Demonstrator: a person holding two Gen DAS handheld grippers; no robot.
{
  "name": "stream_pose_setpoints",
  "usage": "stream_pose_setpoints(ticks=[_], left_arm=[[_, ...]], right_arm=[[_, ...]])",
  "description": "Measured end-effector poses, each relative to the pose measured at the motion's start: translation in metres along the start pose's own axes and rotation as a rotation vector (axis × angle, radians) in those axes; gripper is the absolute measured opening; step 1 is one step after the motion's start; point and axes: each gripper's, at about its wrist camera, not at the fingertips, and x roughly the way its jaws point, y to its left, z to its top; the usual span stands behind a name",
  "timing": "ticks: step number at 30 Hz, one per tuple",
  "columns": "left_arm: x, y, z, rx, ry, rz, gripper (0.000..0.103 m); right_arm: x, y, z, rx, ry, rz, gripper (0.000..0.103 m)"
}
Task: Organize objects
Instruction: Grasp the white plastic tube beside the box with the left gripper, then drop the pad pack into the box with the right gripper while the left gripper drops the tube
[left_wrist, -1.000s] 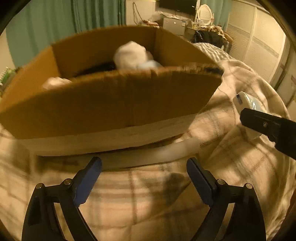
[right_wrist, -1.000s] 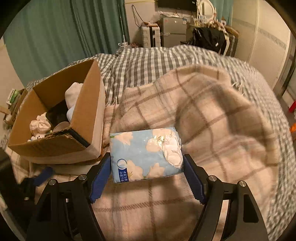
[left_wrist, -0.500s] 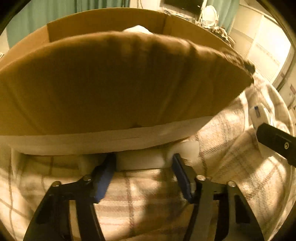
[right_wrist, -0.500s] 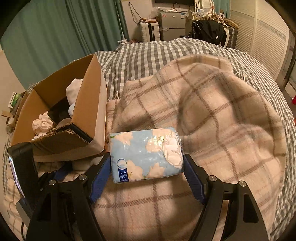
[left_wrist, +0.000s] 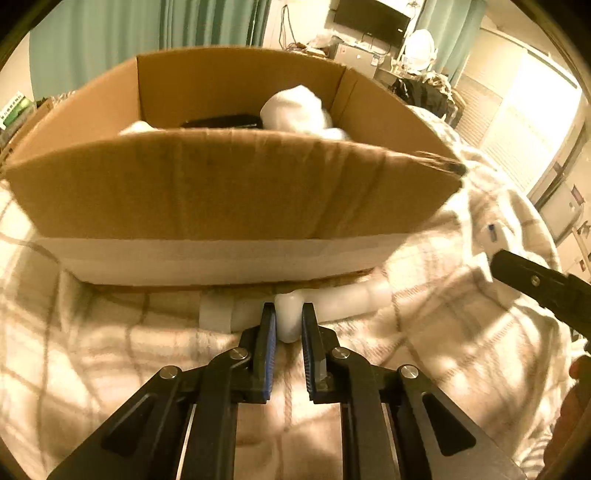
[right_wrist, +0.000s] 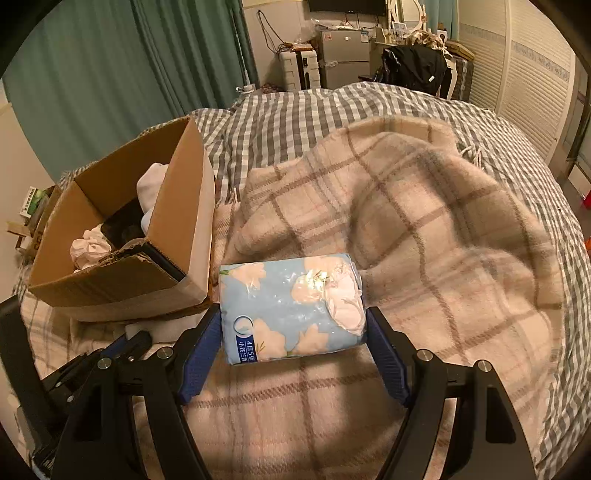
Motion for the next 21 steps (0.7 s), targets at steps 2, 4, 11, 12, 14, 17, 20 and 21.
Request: stream_pose_setpoints(ticks=[2,4,11,12,14,17,20,21], left_arm=[[-0.011,0.000,-0.003,-0.004,-0.004,0.000,0.010],[-0.025,-0.001,-0.006,-0.006,-0.007,0.001,0.010],[-0.058,-0.012,-0.003,0.000,-0.041,0.015,0.010],[-0.065,-0.009,0.002,-0.002,-0.051,0.018,0.010],[-0.087,0.002,0.008,0.004,-0.067,0.024,0.010],[-0.114,0.004,0.010,0.013,-0.095,0.019,0.010],[-0.139,0.005,0.016,0.026,-0.130,0.010,0.010],[-0.145,0.005,0.021,0.028,-0.142,0.008,0.010]], right_arm=[[-0.005,0.000,0.000,-0.004,-0.008,0.000,0.075],[-0.013,0.001,0.000,-0.011,-0.020,-0.001,0.075],[-0.050,0.016,-0.002,-0.073,-0.070,0.016,0.075],[-0.060,0.023,-0.003,-0.093,-0.083,0.030,0.075],[-0.072,0.033,-0.005,-0.120,-0.099,0.045,0.075],[-0.093,0.049,-0.009,-0.172,-0.114,0.091,0.075],[-0.112,0.068,-0.013,-0.233,-0.134,0.102,0.075],[-0.117,0.072,-0.013,-0.245,-0.142,0.099,0.075]])
